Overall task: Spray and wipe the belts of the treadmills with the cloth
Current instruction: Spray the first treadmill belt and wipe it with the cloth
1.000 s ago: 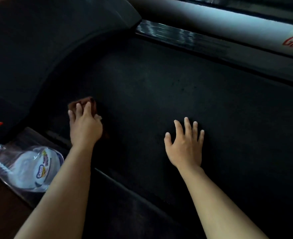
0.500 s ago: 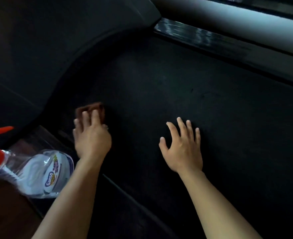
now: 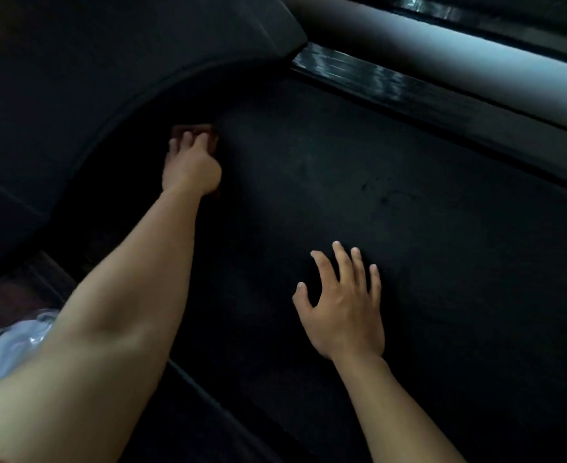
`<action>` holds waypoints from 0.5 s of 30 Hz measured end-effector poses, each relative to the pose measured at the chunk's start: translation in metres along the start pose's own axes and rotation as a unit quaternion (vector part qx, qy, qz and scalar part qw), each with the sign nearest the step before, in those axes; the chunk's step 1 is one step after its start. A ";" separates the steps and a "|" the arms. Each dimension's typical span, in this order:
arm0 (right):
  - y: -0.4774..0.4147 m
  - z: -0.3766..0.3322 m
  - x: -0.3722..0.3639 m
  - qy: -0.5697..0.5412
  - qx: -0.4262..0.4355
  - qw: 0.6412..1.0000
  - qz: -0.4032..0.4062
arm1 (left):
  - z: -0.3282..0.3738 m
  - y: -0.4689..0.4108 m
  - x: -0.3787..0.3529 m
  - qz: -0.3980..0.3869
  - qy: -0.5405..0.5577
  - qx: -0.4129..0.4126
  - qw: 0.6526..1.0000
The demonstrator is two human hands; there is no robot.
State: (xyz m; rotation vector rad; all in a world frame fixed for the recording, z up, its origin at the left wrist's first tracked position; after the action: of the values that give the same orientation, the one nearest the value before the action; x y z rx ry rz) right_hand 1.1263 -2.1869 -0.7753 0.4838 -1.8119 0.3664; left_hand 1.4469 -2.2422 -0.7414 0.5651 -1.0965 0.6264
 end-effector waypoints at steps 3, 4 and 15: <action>0.000 -0.001 0.000 -0.007 0.000 1.000 -0.004 | 0.036 0.011 -0.012 -0.050 -0.004 -0.107 0.993; -0.001 -0.001 0.001 -0.008 -0.001 1.000 -0.001 | 0.046 0.024 -0.018 -0.060 0.000 -0.141 0.988; -0.001 0.000 0.000 -0.009 -0.006 1.000 0.006 | -0.020 0.159 -0.025 -0.025 0.007 -0.064 0.998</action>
State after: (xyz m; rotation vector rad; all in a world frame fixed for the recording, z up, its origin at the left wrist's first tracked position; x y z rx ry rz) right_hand 1.1270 -2.1872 -0.7753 0.4691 -1.8343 0.3613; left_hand 1.3387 -2.1222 -0.7545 0.4751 -1.0981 0.5119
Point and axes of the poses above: each hand's wrist, its own y-axis away from the middle knuckle, its own x-axis out of the back of the hand, z = x × y, the point moved 2 cm from there along -y, towards the middle knuckle, and after that the axes turned 1 degree about z, right-handed, at the moved point
